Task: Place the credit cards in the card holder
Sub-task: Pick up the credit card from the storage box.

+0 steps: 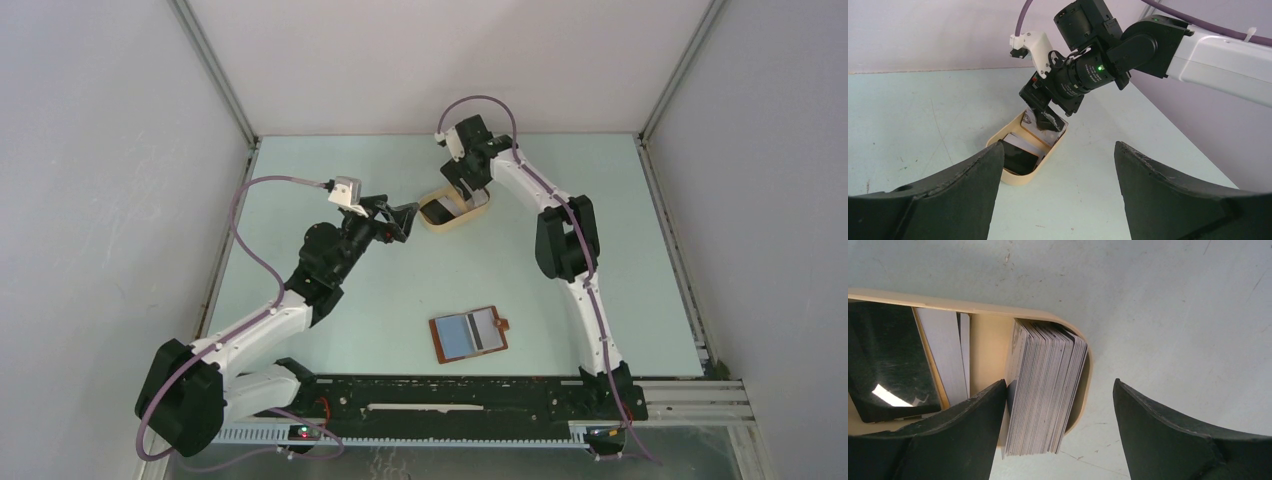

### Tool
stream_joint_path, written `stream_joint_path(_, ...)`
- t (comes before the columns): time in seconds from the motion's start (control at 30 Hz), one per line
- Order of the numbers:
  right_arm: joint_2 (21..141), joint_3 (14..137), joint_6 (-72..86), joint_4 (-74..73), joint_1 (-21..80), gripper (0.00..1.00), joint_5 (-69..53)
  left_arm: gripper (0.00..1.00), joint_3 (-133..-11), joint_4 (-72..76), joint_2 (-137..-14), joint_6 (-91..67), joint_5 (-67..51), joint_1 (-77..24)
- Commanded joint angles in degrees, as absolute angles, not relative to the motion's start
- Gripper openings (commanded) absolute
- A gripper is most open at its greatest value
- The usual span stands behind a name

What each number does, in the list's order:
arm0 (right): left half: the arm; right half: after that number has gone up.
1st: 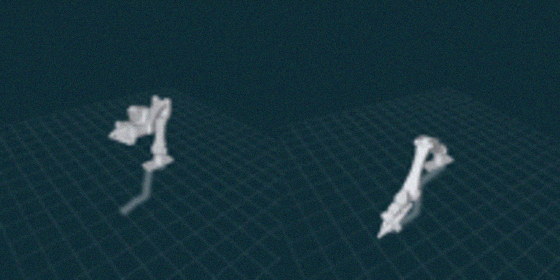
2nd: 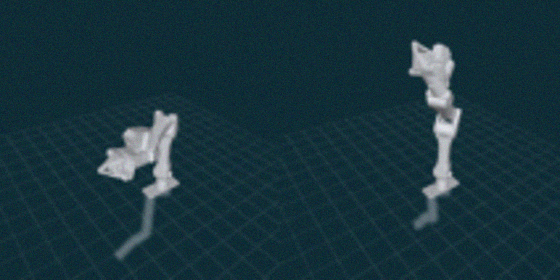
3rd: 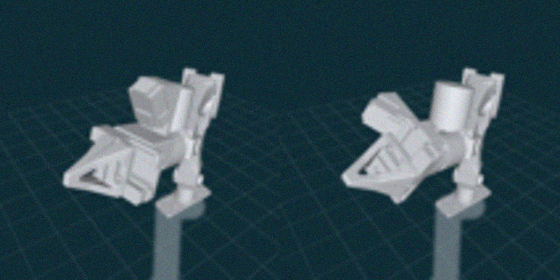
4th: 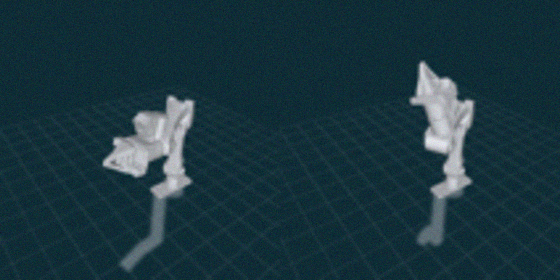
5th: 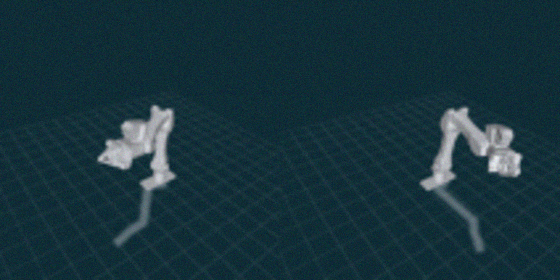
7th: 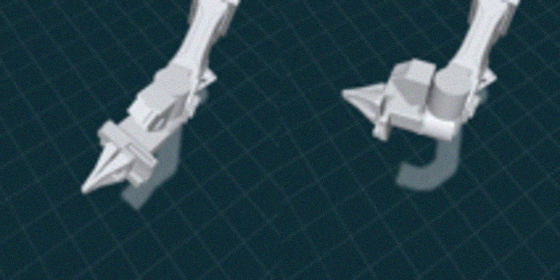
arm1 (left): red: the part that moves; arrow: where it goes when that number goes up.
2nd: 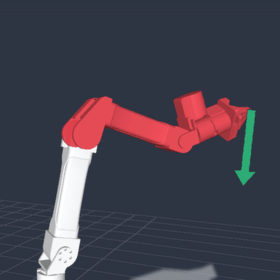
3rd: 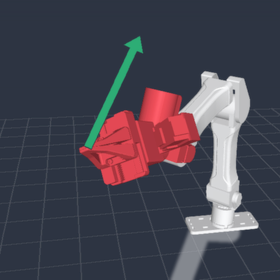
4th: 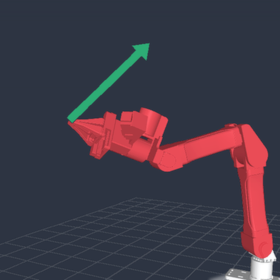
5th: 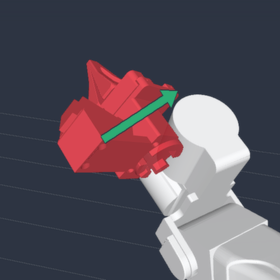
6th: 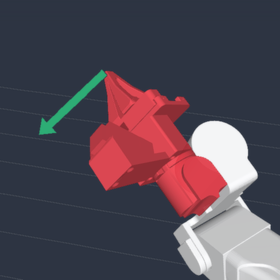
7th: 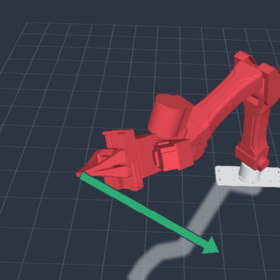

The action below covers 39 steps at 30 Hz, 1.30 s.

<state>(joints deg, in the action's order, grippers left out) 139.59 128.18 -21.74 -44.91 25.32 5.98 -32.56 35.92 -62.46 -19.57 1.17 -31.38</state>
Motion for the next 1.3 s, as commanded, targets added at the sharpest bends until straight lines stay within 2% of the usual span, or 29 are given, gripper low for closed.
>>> stream_joint_path(0.0, 134.1, 128.4, -22.5, -42.9, 24.9, 0.86, 8.7, 0.86, -31.9, 38.3, -61.6, -20.1, 0.5, -31.2)
stream_joint_path(0.4, 133.3, 127.2, -22.7, -42.8, 25.1, 0.81, 8.4, 0.86, -31.8, 38.3, -61.6, -20.1, 0.4, -31.2)
stream_joint_path(0.5, 133.4, 127.1, -22.7, -43.0, 25.3, 0.76, 8.2, 0.86, -31.8, 38.3, -61.6, -20.1, 0.4, -31.2)
stream_joint_path(0.7, 133.4, 127.0, -22.7, -43.2, 25.2, 0.56, 8.0, 0.86, -31.8, 38.3, -61.6, -20.1, 0.4, -31.2)
stream_joint_path(1.03, 133.0, 126.6, -23.0, -43.2, 25.5, 0.52, 8.3, 0.86, -31.8, 38.3, -61.7, -20.1, 0.4, -31.2)
stream_joint_path(1.27, 132.6, 126.1, -23.1, -43.1, 25.8, 0.40, 8.5, 0.86, -31.8, 38.3, -61.7, -20.1, 0.4, -31.2)
